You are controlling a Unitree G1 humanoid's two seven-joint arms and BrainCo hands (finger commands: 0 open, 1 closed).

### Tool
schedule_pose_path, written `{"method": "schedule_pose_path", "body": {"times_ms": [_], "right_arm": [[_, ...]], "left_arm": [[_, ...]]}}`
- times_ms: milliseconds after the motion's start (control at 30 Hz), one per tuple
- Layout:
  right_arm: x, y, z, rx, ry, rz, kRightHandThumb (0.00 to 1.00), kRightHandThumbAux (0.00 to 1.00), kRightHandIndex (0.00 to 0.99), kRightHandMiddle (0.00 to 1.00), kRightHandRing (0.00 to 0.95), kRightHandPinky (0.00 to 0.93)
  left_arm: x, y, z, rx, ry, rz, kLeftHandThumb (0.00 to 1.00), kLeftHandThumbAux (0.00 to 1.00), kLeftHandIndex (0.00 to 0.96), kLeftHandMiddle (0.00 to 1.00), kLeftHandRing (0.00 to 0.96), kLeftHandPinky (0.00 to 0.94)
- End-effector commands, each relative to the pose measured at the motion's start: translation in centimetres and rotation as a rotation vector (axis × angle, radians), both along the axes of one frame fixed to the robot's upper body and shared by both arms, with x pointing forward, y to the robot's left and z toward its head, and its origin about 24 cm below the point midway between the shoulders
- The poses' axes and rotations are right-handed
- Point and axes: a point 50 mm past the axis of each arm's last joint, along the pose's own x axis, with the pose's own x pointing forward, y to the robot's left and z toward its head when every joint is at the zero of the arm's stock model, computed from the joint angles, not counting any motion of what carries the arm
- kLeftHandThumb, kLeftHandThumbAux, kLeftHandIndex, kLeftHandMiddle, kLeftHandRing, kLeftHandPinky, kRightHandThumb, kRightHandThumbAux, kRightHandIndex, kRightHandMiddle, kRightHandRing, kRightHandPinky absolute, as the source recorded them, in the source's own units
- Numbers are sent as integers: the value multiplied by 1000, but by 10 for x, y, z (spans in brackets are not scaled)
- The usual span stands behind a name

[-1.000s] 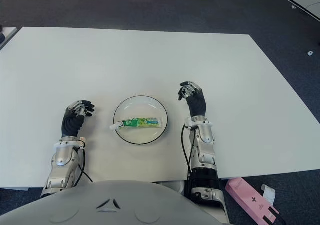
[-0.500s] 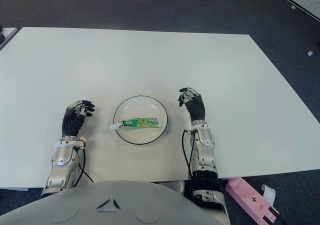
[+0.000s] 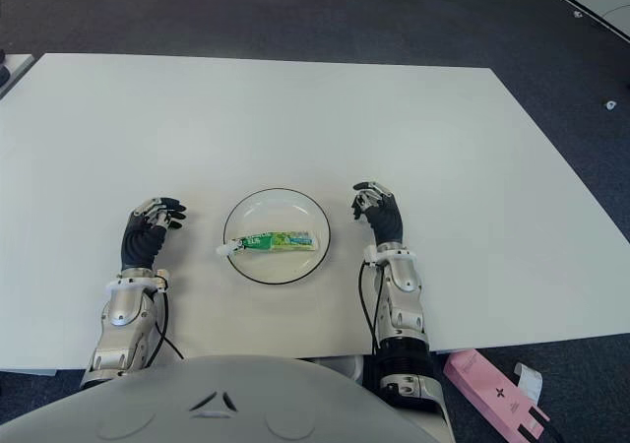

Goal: Put the toothpaste on the table into the plate.

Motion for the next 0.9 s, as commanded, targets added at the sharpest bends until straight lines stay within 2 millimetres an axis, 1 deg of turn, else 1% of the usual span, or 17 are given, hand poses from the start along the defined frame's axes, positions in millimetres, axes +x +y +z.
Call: {"method": "schedule_pose_path", "body": {"times_ms": [33,900], "right_arm": [[-2,-1,-7,-8,45,-4,697,728,436,779,773,764],[-3,-2,-14,-3,113,-51,700,728,436,790,785,785]], "left_arm": [[-5,1,-7,-13,46,-11,835,679,418,467,499,486],[-4,-1,-6,-3,47,-15,834,679,416,468,502,492]]}}
